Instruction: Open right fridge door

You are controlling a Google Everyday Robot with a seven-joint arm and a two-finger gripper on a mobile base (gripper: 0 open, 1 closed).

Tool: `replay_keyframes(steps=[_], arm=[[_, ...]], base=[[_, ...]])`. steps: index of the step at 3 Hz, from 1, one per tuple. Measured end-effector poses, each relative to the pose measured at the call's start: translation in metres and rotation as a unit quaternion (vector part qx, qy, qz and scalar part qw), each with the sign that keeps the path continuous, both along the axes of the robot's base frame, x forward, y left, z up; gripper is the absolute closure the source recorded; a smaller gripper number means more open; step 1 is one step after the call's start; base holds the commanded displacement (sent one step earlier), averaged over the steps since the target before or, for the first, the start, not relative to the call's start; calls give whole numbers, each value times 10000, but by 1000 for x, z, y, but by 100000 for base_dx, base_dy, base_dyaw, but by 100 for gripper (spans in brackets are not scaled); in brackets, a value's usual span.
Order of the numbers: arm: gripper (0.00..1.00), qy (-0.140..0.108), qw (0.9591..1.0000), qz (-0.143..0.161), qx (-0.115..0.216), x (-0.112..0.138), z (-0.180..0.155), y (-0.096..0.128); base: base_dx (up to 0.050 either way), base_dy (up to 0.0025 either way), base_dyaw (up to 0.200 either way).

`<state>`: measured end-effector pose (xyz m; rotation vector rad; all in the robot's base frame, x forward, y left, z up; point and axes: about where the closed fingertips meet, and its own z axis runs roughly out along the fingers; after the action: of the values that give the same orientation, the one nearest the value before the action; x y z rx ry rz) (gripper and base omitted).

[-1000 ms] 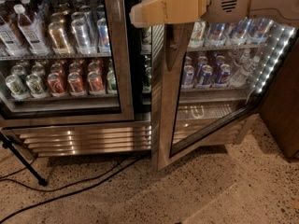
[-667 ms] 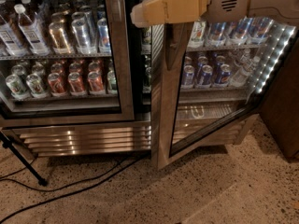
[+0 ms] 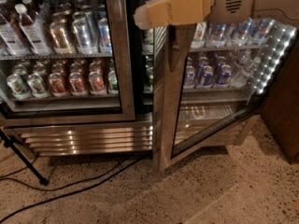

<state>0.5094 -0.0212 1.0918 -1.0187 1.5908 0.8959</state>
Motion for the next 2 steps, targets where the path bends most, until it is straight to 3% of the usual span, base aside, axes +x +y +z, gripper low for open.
replay_keyframes(steps=[2], arm=[[0, -10, 9999, -105, -72, -6, 0, -5]], base=[[0, 0, 0]])
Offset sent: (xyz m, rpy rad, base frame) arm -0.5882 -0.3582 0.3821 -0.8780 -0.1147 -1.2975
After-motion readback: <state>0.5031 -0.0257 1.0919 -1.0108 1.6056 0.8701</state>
